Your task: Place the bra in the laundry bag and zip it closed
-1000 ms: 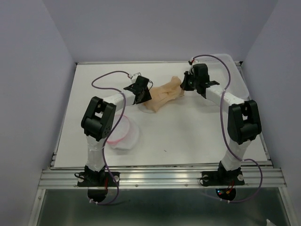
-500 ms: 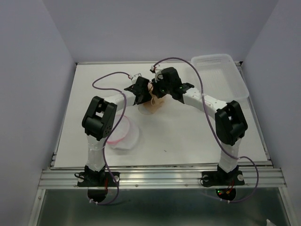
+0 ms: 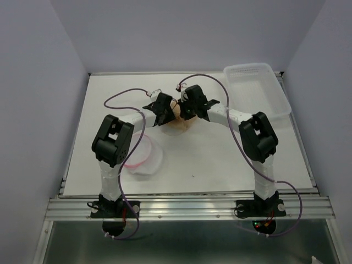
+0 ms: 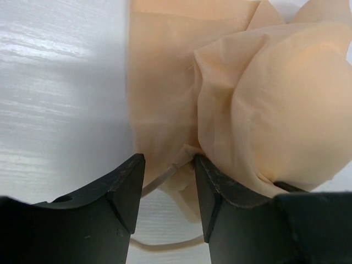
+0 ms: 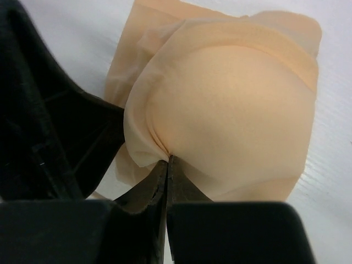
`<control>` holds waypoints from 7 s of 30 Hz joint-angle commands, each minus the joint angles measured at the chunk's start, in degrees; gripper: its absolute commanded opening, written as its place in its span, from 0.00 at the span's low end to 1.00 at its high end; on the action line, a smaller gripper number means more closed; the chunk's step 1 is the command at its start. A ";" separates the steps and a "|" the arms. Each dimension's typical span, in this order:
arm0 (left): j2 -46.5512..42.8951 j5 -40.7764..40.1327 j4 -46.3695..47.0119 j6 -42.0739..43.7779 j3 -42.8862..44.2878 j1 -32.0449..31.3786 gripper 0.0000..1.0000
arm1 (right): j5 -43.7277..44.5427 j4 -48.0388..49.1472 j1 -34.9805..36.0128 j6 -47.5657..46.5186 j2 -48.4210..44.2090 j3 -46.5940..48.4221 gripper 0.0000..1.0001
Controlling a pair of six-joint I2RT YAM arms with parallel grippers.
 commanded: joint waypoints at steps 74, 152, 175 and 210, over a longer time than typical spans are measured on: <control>3.60 -2.19 -9.32 12.33 24.61 -1.04 0.66 | 15.25 -2.47 -3.89 1.36 -16.67 -1.68 0.58; -50.39 12.48 -10.56 -2.88 -37.11 20.40 0.96 | -2.88 2.63 3.23 10.22 -15.53 -12.59 0.01; -53.21 -0.07 -6.24 17.52 -23.66 -8.24 0.99 | -9.38 -9.14 3.22 27.89 -17.64 -1.17 0.01; -30.44 -32.69 -13.20 14.53 -11.18 -19.76 0.00 | -13.60 -11.61 3.22 26.66 -19.14 -0.11 0.01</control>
